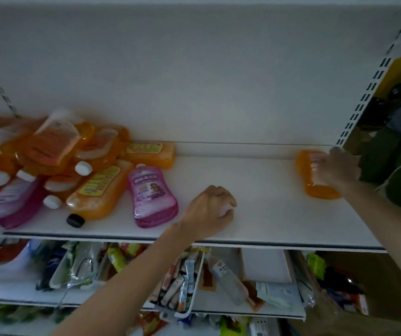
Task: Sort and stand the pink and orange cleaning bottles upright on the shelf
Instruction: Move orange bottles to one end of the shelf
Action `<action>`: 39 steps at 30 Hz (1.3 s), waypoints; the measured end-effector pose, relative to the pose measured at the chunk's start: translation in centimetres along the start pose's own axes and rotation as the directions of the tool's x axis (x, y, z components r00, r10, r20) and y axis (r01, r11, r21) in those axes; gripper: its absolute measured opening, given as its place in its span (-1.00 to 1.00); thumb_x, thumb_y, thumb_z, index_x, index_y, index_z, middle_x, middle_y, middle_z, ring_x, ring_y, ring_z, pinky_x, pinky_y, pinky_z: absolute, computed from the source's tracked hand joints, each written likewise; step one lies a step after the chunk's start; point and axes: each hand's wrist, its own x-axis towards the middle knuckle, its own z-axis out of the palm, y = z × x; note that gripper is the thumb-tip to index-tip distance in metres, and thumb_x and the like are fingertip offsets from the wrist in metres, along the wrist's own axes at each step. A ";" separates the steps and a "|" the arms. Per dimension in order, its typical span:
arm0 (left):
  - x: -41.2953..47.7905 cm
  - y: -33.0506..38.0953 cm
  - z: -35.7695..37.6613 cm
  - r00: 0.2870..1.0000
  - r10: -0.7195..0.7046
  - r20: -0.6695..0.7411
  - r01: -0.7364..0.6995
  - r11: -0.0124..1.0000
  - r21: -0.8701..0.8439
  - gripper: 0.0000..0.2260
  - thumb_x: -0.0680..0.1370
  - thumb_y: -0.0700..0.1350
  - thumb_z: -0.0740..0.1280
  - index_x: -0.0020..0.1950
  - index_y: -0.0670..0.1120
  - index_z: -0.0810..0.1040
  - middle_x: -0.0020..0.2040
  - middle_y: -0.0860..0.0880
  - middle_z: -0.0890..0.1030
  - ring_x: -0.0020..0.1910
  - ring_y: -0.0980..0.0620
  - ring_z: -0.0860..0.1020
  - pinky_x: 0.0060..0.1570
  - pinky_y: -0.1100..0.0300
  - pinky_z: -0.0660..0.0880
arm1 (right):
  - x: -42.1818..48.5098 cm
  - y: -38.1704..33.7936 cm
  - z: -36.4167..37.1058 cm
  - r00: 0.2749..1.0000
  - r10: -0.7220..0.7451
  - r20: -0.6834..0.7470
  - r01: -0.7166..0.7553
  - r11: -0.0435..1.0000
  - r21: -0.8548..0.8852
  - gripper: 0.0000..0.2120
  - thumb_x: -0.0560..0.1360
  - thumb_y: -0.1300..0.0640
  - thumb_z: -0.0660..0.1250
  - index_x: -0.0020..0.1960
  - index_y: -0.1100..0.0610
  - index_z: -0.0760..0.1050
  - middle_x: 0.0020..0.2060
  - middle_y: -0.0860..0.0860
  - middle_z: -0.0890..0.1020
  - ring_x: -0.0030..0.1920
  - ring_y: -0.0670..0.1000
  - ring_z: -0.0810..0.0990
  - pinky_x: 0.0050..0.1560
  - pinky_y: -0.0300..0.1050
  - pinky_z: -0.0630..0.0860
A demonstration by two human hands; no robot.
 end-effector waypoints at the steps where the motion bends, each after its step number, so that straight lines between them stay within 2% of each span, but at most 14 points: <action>1: -0.1 -0.1 -0.7 0.999 0.023 -0.036 -0.022 1.000 0.002 -0.77 0.42 -0.11 0.24 -0.03 -0.15 0.61 0.00 -0.09 0.60 0.01 -0.07 0.52 0.01 0.15 0.45 | -0.3 -0.6 0.1 0.995 -0.073 -0.073 0.069 0.996 -0.053 -0.58 0.55 0.09 0.21 0.30 0.32 0.32 0.25 0.33 0.41 0.25 0.34 0.36 0.20 0.18 0.36; 4: -0.1 -0.7 -3.1 0.984 0.057 -0.171 -0.057 0.998 0.005 -0.84 0.44 -0.17 0.27 -0.08 -0.15 0.62 -0.07 -0.06 0.62 -0.06 -0.02 0.55 -0.05 0.20 0.45 | -2.2 -4.2 0.7 0.924 -0.338 -0.180 0.347 0.938 0.022 -0.55 0.51 0.21 0.24 0.36 0.32 0.29 0.31 0.32 0.35 0.31 0.31 0.28 0.26 0.15 0.26; 8: -1.0 -2.2 -6.2 0.935 -0.053 -0.352 0.052 0.999 -0.010 -0.85 0.41 -0.20 0.28 -0.10 -0.16 0.62 -0.12 -0.07 0.63 -0.13 -0.02 0.57 -0.10 0.29 0.40 | -6.0 -11.6 1.5 0.868 -0.493 -0.052 0.480 0.810 0.336 -0.59 0.51 0.19 0.28 0.33 0.24 0.34 0.25 0.23 0.44 0.21 0.20 0.44 0.19 0.04 0.39; 11: -2.7 -4.7 -7.5 0.895 -0.181 -0.407 0.227 0.972 0.067 -0.76 0.36 -0.15 0.27 -0.04 -0.15 0.61 -0.09 -0.11 0.60 -0.08 -0.12 0.55 -0.07 0.21 0.39 | -9.1 -16.6 2.5 0.795 -0.595 0.114 0.457 0.713 0.532 -0.61 0.49 0.12 0.35 0.28 0.17 0.40 0.17 0.13 0.52 0.05 0.08 0.53 0.05 -0.12 0.43; 15: -5.7 -7.4 -7.9 0.799 -0.471 -0.374 0.514 0.858 0.016 -0.52 0.40 0.03 0.37 0.28 -0.08 0.43 0.21 -0.12 0.44 0.21 -0.14 0.38 0.14 0.12 0.30 | -13.3 -21.8 3.4 0.650 -0.696 0.305 0.397 0.654 0.644 -0.50 0.50 0.03 0.34 0.39 0.10 0.30 0.20 0.01 0.42 0.05 0.06 0.54 -0.09 -0.02 0.57; 17: -6.6 -8.2 -7.8 0.775 -0.491 -0.399 0.532 0.847 -0.008 -0.44 0.43 0.08 0.38 0.35 -0.10 0.34 0.27 -0.15 0.39 0.26 -0.14 0.34 0.20 0.11 0.26 | -14.7 -23.9 4.1 0.616 -0.692 0.377 0.332 0.662 0.672 -0.43 0.50 -0.05 0.33 0.43 0.08 0.23 0.14 -0.01 0.39 0.07 0.09 0.56 -0.14 0.03 0.61; 21: -6.8 -8.4 -7.1 0.784 -0.529 -0.324 0.551 0.834 -0.027 -0.28 0.37 0.27 0.21 0.38 -0.16 0.28 0.40 -0.16 0.25 0.41 -0.11 0.17 0.35 0.15 0.08 | -15.9 -26.4 6.0 0.565 -0.671 0.480 0.257 0.696 0.670 -0.44 0.40 -0.20 0.39 0.29 0.04 0.40 0.15 0.00 0.56 0.13 0.03 0.56 0.11 0.00 0.54; 24: -7.1 -8.8 -6.5 0.787 -0.480 -0.387 0.473 0.873 -0.122 -0.19 0.28 0.32 0.10 0.33 -0.22 0.37 0.39 -0.20 0.30 0.42 -0.17 0.18 0.38 0.11 0.08 | -15.9 -27.0 6.6 0.533 -0.704 0.469 0.219 0.650 0.728 -0.72 0.36 -0.06 0.49 0.01 -0.02 0.52 -0.03 -0.03 0.63 0.02 -0.03 0.60 0.09 -0.12 0.54; 26: -7.4 -9.1 -6.4 0.785 -0.462 -0.412 0.436 0.885 -0.161 -0.21 0.29 0.31 0.15 0.31 -0.23 0.40 0.36 -0.21 0.34 0.40 -0.17 0.23 0.36 0.11 0.12 | -16.1 -26.5 6.7 0.543 -0.716 0.439 0.135 0.591 0.795 -0.79 0.37 0.06 0.50 -0.06 -0.03 0.53 -0.12 -0.07 0.64 -0.07 -0.07 0.62 -0.04 -0.23 0.54; 29: -7.1 -9.1 -6.4 0.796 -0.445 -0.411 0.379 0.895 -0.235 -0.20 0.30 0.27 0.25 0.38 -0.23 0.31 0.34 -0.21 0.34 0.37 -0.16 0.27 0.35 0.08 0.22 | -16.6 -25.5 6.4 0.651 -0.684 0.330 0.105 0.511 0.853 -0.61 0.32 0.08 0.54 0.09 0.03 0.50 -0.09 -0.09 0.62 -0.10 -0.11 0.61 -0.10 -0.29 0.53; 32: -6.3 -8.7 -6.9 0.812 -0.483 -0.327 0.348 0.851 -0.394 -0.16 0.37 0.20 0.35 0.48 -0.15 0.07 0.36 -0.17 0.30 0.35 -0.09 0.29 0.21 0.23 0.30 | -17.1 -25.1 4.6 0.776 -0.614 0.141 0.231 0.486 0.843 -0.43 0.25 0.11 0.58 0.16 -0.03 0.38 -0.02 -0.13 0.55 -0.09 -0.19 0.55 -0.10 -0.34 0.50; 35: -5.9 -8.8 -8.8 0.829 -0.478 -0.290 0.253 0.783 -0.568 -0.30 0.48 -0.01 0.39 0.48 -0.04 0.05 0.23 -0.07 0.45 0.15 0.00 0.51 -0.04 0.24 0.52 | -18.0 -26.3 2.4 0.794 -0.605 -0.055 0.396 0.447 0.802 -0.35 0.19 0.11 0.62 0.16 -0.05 0.35 0.02 -0.14 0.52 -0.07 -0.24 0.51 -0.17 -0.48 0.42; 37: -6.2 -9.5 -10.7 0.856 -0.424 -0.297 0.179 0.781 -0.598 -0.31 0.48 -0.08 0.39 0.47 0.02 0.05 0.17 -0.02 0.51 0.01 0.13 0.55 -0.16 0.40 0.51 | -19.0 -27.9 1.2 0.807 -0.574 -0.140 0.426 0.402 0.811 -0.36 0.14 0.03 0.63 0.12 -0.07 0.38 0.02 -0.13 0.54 -0.09 -0.22 0.53 -0.15 -0.41 0.44; 39: -7.3 -10.6 -12.9 0.879 -0.359 -0.314 0.105 0.788 -0.607 -0.23 0.43 -0.07 0.45 0.48 0.07 0.02 0.16 0.04 0.51 0.01 0.22 0.53 -0.14 0.45 0.48 | -20.2 -30.2 0.4 0.821 -0.530 -0.211 0.433 0.337 0.836 -0.43 0.13 -0.05 0.57 0.06 -0.09 0.40 -0.03 -0.16 0.55 -0.14 -0.25 0.53 -0.17 -0.40 0.44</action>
